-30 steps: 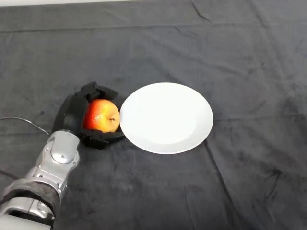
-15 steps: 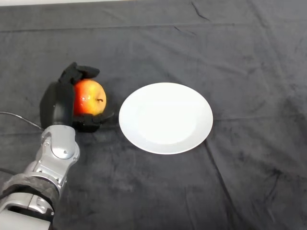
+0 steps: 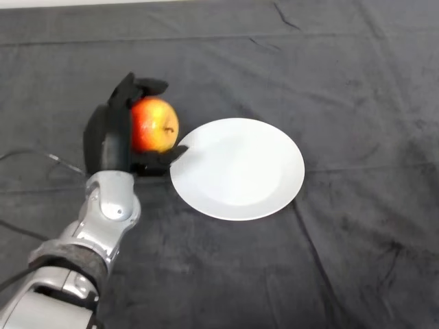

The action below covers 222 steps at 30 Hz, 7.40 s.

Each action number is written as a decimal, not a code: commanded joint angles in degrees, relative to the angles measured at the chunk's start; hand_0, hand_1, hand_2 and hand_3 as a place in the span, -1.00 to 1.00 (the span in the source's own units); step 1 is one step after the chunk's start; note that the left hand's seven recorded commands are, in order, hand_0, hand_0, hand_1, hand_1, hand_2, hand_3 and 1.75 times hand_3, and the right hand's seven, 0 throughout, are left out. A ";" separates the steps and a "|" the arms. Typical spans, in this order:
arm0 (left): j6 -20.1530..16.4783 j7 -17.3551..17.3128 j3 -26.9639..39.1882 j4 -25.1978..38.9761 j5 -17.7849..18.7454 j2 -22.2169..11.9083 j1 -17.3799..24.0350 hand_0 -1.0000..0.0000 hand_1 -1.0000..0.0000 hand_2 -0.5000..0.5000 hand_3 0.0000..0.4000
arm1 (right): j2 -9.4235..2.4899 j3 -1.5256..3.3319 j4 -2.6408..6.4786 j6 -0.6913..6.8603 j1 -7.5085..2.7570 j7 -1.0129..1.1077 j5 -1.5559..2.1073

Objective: Move the apple to the plate

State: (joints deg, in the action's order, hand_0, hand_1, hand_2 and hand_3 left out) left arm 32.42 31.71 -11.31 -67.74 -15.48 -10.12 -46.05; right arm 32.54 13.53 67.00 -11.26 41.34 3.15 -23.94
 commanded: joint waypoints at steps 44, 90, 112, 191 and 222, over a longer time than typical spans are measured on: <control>-1.43 -11.80 -22.14 -0.77 6.51 3.57 -3.31 -1.00 -1.00 0.00 1.00 | 1.48 0.05 0.88 -0.45 0.30 -0.45 -0.31; 0.09 -11.35 -21.57 0.77 13.31 0.86 -4.18 1.00 -0.29 0.65 0.29 | 1.48 0.05 0.84 -0.45 0.28 -0.46 -0.30; 5.31 -11.88 -16.49 0.64 13.18 -3.84 -4.13 1.00 1.00 0.00 -1.00 | 1.48 0.05 0.88 -0.46 0.30 -0.46 -0.30; 13.01 -3.37 35.87 10.89 30.55 -43.40 19.44 1.00 1.00 0.00 -1.00 | 1.48 0.06 0.90 -0.47 0.32 -0.46 -0.30; 12.68 -1.71 42.23 6.52 30.28 -42.81 17.09 1.00 1.00 0.00 -1.00 | 1.47 0.12 1.29 -0.66 0.51 -0.51 -0.37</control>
State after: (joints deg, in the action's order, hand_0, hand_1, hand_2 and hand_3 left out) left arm 44.89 30.38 28.45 -59.20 15.06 -49.37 -26.33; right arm 32.50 13.55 67.43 -11.62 41.41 3.14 -23.98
